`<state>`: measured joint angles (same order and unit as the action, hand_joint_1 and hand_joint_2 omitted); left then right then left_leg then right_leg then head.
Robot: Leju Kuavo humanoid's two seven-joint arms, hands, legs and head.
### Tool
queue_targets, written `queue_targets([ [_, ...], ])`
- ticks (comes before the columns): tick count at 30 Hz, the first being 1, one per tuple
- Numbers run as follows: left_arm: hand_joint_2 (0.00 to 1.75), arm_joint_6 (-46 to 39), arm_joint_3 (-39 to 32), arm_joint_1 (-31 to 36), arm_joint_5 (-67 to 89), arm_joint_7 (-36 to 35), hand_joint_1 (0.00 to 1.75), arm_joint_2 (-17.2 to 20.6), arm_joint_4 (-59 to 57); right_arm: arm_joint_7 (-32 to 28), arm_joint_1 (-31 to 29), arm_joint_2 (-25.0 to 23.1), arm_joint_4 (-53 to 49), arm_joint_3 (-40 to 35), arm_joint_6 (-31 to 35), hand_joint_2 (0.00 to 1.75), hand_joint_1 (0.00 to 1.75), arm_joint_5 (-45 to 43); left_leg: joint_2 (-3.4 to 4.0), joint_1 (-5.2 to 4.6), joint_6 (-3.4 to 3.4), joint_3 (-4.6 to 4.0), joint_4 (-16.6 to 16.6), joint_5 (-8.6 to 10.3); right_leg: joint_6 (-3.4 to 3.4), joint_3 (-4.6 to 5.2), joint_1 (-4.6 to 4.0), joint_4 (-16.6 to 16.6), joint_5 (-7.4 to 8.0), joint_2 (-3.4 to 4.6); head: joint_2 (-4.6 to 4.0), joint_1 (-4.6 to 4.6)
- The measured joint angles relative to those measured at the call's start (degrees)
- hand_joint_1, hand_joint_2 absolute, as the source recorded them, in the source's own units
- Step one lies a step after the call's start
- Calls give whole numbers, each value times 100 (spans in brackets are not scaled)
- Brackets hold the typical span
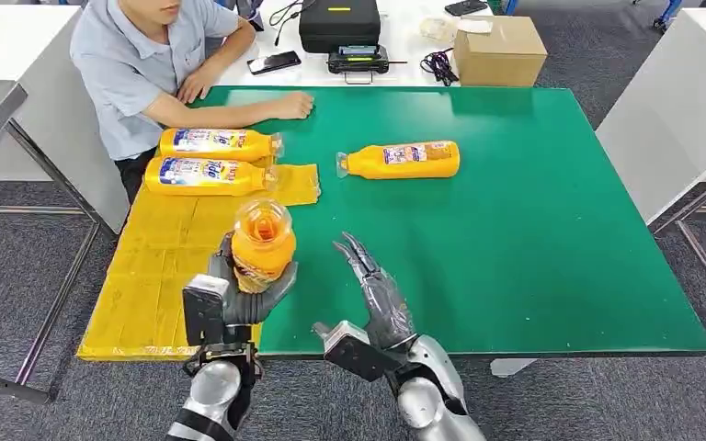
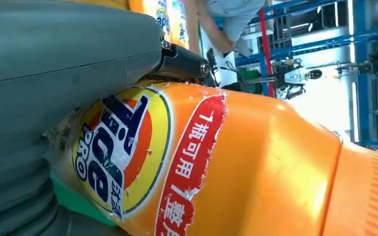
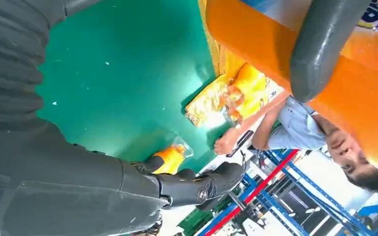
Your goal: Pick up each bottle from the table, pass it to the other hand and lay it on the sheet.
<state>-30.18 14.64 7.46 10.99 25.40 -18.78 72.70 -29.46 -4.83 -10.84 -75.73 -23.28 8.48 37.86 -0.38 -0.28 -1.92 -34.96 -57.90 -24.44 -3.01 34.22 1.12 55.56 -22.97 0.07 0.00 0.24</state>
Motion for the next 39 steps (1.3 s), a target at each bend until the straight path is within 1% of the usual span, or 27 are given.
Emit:
queue_targets([
  [1,175,0,0,1,9,2,148,0,-2,-2,0,2,0,2,0,175,0,0,0,0,0,0,0,0,0,0,0,0,0,0,0,0],
  [2,175,0,0,3,18,2,154,0,-7,-2,0,11,0,0,2,175,0,0,0,0,0,0,0,0,0,0,0,0,0,0,0,0],
  [3,175,-16,2,5,45,2,150,0,-15,-2,0,13,0,0,2,175,0,0,0,0,0,0,0,0,0,0,0,0,0,0,0,0],
  [5,175,-316,13,18,614,-99,155,11,-42,-2,-3,18,0,0,-2,175,0,-20,0,0,0,-1,0,0,0,0,0,0,0,0,0,0],
  [7,175,-724,17,74,1969,-399,175,48,-100,-6,-27,18,2,-2,-81,175,0,-55,0,0,0,-2,0,0,0,-1,0,0,0,0,0,2],
  [9,175,-923,-20,144,3527,-902,175,92,-171,-24,-84,18,26,-9,-199,175,0,-109,0,0,0,-2,0,0,0,-1,0,0,0,0,0,0],
  [10,175,-920,-75,185,4260,-1146,171,114,-232,-46,-122,18,55,-11,-241,175,0,-151,0,0,0,-2,0,0,0,-1,0,0,0,0,0,2],
  [11,175,-879,-136,217,4767,-1358,175,134,-289,-63,-158,18,88,-9,-271,175,0,-192,0,0,0,0,0,1,0,-1,0,0,0,0,0,2],
  [13,175,-820,-258,319,5648,-1758,175,193,-433,-103,-201,24,173,0,-332,175,0,-265,1,0,0,0,0,2,0,-2,0,0,1,0,0,2],
  [15,175,-866,-363,449,6368,-1939,175,282,-625,-144,-220,37,243,7,-383,175,0,-330,-3,0,2,0,0,3,0,-2,0,1,1,-1,0,0],
  [23,175,-866,-509,612,6562,-1952,175,431,-1056,-181,-292,46,411,26,-400,175,0,-356,-3,1,2,-5,0,2,0,1,0,2,0,-1,0,2],
  [25,175,-866,-529,623,6572,-1958,162,448,-1108,-188,-308,46,433,26,-402,175,0,-356,-3,0,2,-6,0,2,0,2,1,1,0,-1,0,0],
  [26,175,-864,-538,631,6583,-1971,168,459,-1130,-194,-315,46,444,26,-402,175,0,-356,-5,0,2,-6,0,2,0,2,1,1,0,-1,0,2],
  [29,175,-809,-573,662,6732,-2096,161,481,-1196,-203,-325,46,459,26,-424,175,0,-363,-5,0,2,-6,0,2,0,2,0,1,0,-1,0,0],
  [30,175,-787,-579,680,6840,-2179,162,492,-1226,-207,-325,46,466,26,-437,175,0,-376,-5,0,2,-5,0,2,0,2,0,1,0,-1,0,2],
  [34,175,-526,-623,802,7224,-2483,148,579,-1428,-210,-324,46,490,28,-452,175,0,-400,-4,1,3,-4,0,3,0,2,-1,2,0,-1,0,2],
  [37,175,-411,-695,908,7202,-2557,159,643,-1648,-221,-323,46,503,33,-474,175,0,-426,-4,2,3,-4,0,3,0,2,-1,2,0,-1,0,2],
  [38,175,-407,-747,943,7169,-2564,166,658,-1735,-227,-323,46,507,33,-487,175,0,-428,-4,2,3,-4,0,3,0,2,-1,2,0,-1,0,0],
  [39,175,-409,-776,989,7176,-2583,166,682,-1808,-234,-322,46,511,35,-490,175,0,-435,-4,2,3,-5,0,3,0,2,-1,2,0,-1,0,2],
])
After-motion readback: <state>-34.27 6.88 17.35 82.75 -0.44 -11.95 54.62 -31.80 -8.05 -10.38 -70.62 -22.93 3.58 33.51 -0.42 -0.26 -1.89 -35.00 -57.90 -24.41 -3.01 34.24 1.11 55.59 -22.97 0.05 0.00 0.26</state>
